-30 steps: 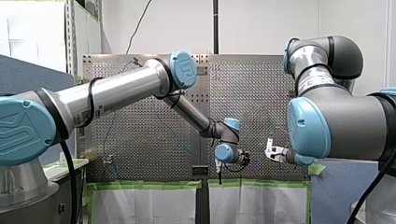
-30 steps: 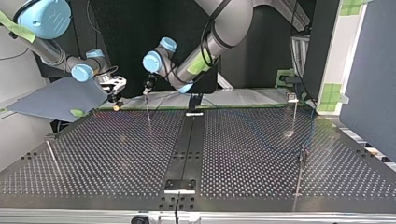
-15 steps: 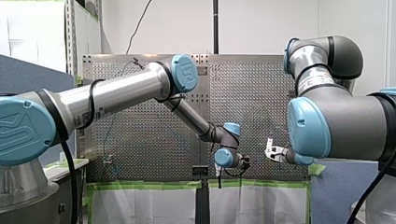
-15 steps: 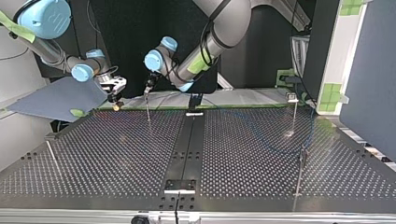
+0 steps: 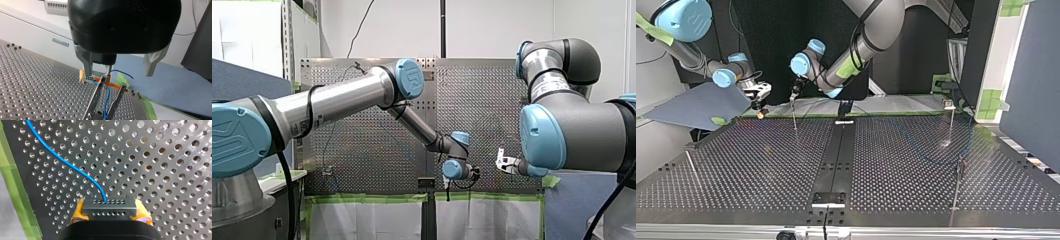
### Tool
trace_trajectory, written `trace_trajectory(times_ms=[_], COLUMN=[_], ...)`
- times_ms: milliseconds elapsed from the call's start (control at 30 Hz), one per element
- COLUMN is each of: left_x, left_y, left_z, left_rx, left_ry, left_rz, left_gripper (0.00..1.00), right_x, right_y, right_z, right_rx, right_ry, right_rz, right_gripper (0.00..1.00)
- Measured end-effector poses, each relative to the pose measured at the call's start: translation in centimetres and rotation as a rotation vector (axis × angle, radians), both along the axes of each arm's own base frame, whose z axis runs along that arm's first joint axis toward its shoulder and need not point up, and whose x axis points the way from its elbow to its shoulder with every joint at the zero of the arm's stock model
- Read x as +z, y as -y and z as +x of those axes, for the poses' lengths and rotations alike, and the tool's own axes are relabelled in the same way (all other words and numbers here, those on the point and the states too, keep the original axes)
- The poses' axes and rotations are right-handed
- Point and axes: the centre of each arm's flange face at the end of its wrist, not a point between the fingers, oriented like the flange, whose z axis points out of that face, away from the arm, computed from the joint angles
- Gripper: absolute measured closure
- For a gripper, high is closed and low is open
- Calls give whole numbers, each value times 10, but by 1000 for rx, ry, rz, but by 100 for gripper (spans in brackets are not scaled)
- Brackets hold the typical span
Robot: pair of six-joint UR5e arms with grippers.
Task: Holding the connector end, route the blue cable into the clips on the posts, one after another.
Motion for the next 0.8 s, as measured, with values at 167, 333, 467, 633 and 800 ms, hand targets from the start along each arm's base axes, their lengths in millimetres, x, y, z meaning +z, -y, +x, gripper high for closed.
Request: trace_trajectory(times_ms=[167,333,467,633,800], left_x=[0,0,0,0,-1], left_y=[-2,-2,-2,-3,-3], left_z=[0,0,0,0,1], left_rx=[17,26,28,30,31], left_ry=[-1,-11,-17,-20,-21], left_rz=[7,-7,-13,-13,-13], left_gripper=[0,0,0,0,0], right_x=[0,0,0,0,-1], right_y=[0,0,-1,-1,-1], right_z=[-2,-1,0,0,0], right_rx=[-2,-1,0,1,1], right_ry=[0,-1,-1,-1,-2], right_rz=[1,3,5,5,5], right_gripper=[100,100,100,100,100])
